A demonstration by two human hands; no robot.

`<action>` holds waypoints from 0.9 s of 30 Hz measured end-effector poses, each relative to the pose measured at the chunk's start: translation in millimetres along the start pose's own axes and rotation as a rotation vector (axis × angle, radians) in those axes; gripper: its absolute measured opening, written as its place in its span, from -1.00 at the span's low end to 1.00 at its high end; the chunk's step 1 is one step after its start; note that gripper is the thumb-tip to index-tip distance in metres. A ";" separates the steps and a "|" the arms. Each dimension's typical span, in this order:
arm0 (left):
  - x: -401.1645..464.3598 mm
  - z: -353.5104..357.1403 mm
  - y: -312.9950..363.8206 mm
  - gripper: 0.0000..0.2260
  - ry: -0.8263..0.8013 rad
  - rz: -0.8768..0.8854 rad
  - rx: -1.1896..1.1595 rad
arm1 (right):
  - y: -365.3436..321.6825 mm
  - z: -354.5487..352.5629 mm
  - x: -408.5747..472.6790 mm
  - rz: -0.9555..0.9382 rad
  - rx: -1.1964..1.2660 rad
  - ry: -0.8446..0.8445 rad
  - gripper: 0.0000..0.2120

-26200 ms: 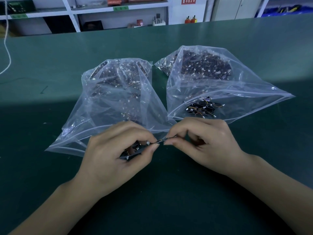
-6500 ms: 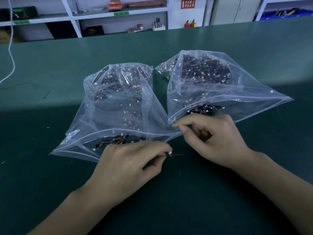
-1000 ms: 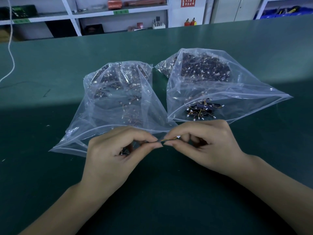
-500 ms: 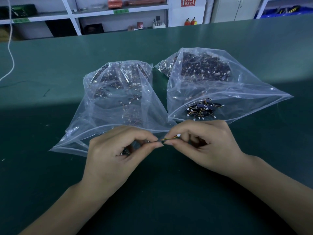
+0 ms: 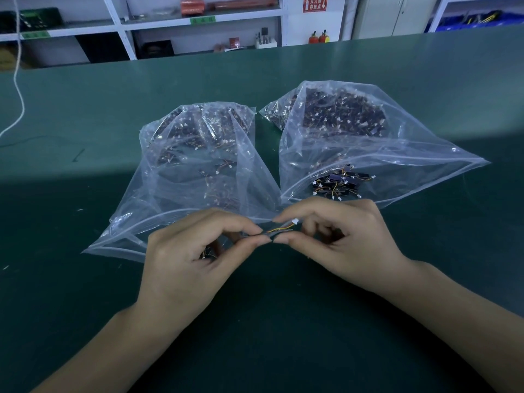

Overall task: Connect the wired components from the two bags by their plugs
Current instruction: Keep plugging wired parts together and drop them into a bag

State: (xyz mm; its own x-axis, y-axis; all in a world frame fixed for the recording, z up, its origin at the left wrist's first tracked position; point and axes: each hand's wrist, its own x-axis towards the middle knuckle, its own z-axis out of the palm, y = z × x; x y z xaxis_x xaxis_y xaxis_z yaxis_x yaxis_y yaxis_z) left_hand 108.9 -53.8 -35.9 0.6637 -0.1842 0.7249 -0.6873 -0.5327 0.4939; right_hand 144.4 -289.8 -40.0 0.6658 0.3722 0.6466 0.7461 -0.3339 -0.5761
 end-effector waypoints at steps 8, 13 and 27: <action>1.0 0.1 -0.4 -0.94 -0.003 0.013 -0.031 | -2.2 0.4 1.1 0.023 0.125 0.007 -0.90; 1.6 -0.2 0.2 -0.94 -0.011 0.008 -0.037 | -6.6 -1.4 1.8 -0.089 0.054 0.071 -0.85; 1.0 -0.2 1.6 -0.93 -0.030 -0.039 -0.067 | -8.8 -0.4 2.8 0.014 0.136 0.024 -0.90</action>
State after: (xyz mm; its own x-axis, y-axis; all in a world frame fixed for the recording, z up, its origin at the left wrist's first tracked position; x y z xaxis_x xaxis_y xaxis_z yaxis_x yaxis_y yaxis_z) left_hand 108.4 -54.7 -34.3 0.6981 -0.1898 0.6904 -0.6784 -0.4838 0.5529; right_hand 139.6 -286.2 -32.9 0.6771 0.3469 0.6490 0.7312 -0.2176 -0.6465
